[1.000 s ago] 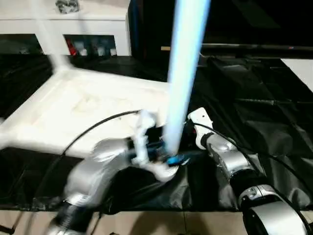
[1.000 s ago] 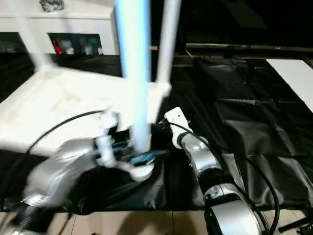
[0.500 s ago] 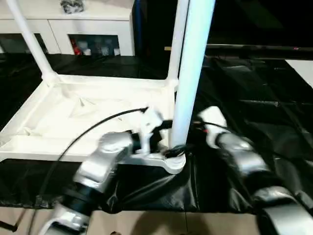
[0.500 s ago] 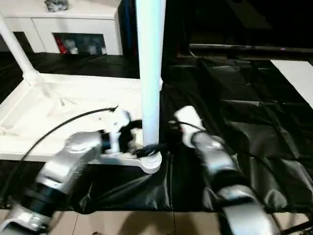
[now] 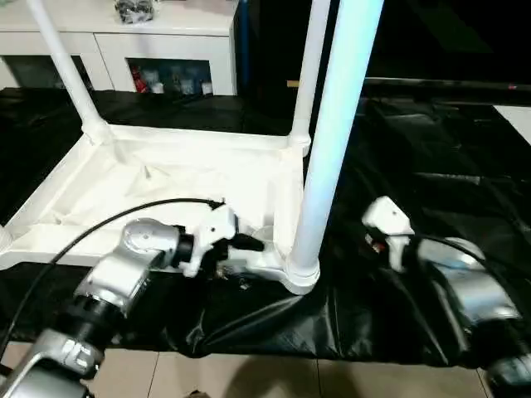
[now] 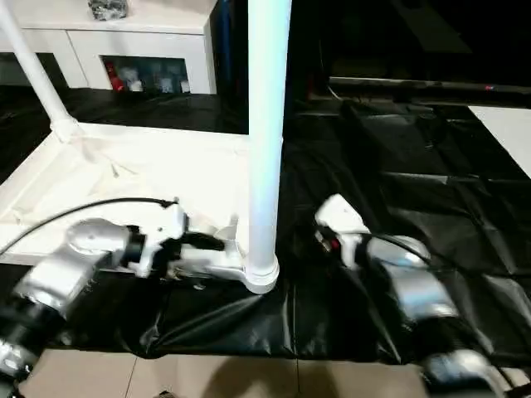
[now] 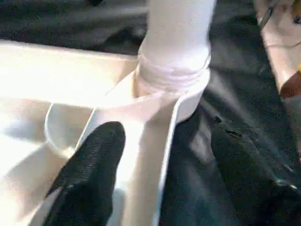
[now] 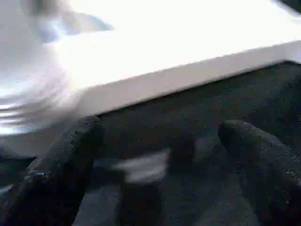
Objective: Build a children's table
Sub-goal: Rotate table base, then rotate leg to tighten
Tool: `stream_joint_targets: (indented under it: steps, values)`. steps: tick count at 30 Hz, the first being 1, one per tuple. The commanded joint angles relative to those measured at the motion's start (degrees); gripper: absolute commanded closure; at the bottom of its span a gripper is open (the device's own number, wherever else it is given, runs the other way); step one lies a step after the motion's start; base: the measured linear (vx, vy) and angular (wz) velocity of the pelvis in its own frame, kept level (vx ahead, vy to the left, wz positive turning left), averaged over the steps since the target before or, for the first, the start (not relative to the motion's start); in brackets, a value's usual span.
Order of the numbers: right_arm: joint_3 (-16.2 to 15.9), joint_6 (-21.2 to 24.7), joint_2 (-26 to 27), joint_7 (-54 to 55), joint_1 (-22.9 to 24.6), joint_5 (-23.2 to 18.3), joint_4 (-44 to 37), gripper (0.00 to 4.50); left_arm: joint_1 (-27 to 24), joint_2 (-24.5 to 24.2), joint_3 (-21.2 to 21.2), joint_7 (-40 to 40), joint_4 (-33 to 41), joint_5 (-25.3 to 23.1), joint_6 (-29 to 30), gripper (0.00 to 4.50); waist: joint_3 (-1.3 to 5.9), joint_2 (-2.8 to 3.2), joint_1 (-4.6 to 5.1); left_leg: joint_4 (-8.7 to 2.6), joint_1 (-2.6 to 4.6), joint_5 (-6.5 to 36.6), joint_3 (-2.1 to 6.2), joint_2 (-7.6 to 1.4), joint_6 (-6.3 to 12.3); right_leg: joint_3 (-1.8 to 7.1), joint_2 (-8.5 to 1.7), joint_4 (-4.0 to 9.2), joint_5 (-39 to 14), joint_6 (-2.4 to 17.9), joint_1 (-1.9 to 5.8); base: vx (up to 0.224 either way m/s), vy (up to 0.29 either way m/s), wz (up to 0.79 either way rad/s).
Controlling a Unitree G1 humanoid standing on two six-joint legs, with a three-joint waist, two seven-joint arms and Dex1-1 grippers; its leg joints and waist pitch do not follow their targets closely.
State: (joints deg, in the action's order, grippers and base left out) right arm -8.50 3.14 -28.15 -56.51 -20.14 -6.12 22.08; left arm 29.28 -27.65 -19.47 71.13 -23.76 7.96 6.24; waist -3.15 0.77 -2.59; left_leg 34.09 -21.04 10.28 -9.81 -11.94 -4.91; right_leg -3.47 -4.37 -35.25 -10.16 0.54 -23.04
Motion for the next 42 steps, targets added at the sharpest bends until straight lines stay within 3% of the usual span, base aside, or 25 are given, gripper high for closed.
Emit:
stream_joint_targets:
  steps: [1,5,20,29,36,37,40,42]
  values:
    - [-0.6,2.5,-1.1,-2.9,0.5,-2.1,-4.0,0.0,1.2,-0.1,-1.3,0.7,-0.9,-1.3,-0.2,1.47,3.92,0.3,-0.3,-3.82,0.49,13.7,-0.12,-0.85,3.03,2.12,-2.5,4.38,-12.4,12.5,3.11,0.0,0.0,0.0]
    - [-1.0,6.9,-3.6,-6.5,2.4,-4.6,-9.8,0.0,2.7,0.6,-1.9,0.8,-4.6,-2.6,-2.4,1.74,3.89,0.48,-0.29,-3.77,0.42,13.9,-0.08,-0.71,2.92,2.1,-2.55,4.55,-12.7,12.9,3.15,0.0,0.0,0.0]
    - [-1.2,12.9,-6.4,-8.7,4.6,-6.7,-17.0,0.0,6.3,2.3,-2.2,1.3,-13.3,-5.5,-4.1,2.95,3.93,0.38,-1.01,-3.8,0.45,13.9,0.06,-0.75,2.26,2.09,-2.84,4.77,-13.9,12.4,3.19,0.0,0.0,0.0]
    - [-1.1,14.5,-6.4,-8.8,4.9,-6.9,-18.4,0.0,7.4,2.9,-2.3,1.4,-15.8,-6.6,-3.5,3.76,3.62,0.31,-1.04,-4.03,0.65,16.3,0.17,-0.75,1.72,1.98,-2.96,5.44,-20.6,10.5,2.93,0.0,0.0,0.0]
    - [-1.0,14.2,-4.0,-6.1,4.0,-6.4,-17.4,0.0,6.0,4.5,0.5,-2.7,-11.8,-5.0,3.7,4.28,3.46,0.25,-0.8,-4.16,0.59,16.8,0.27,-0.78,1.33,1.91,-3.04,5.65,-23.5,9.6,2.71,0.0,0.0,0.0]
    - [-1.0,14.2,-2.9,-4.5,3.5,-5.9,-16.6,0.0,5.7,5.5,1.6,-4.5,-10.7,-4.2,5.0,4.28,3.57,-0.27,-0.67,-4.11,0.44,16.5,0.29,-0.68,1.48,1.8,-3.03,5.71,-23.4,9.5,2.84,0.0,0.0,0.0]
    - [-1.5,13.2,-0.4,-0.7,2.1,-4.0,-14.0,0.0,4.9,7.0,2.4,-6.2,-8.2,-3.3,6.2,4.42,3.75,-0.07,-0.27,-4.09,0.07,14.4,0.37,-0.62,1.35,1.7,-3.05,5.41,-21.4,9.8,2.97,0.0,0.0,0.0]
    - [-1.9,11.6,2.1,3.1,0.2,-2.3,-10.4,0.0,3.8,7.6,1.8,-6.6,-6.3,-3.6,6.5,4.47,3.86,-0.51,0.18,-4.03,-0.34,13.3,0.38,-0.52,1.65,1.7,-3.01,5.13,-19.4,10.1,3.24,0.0,0.0,0.0]
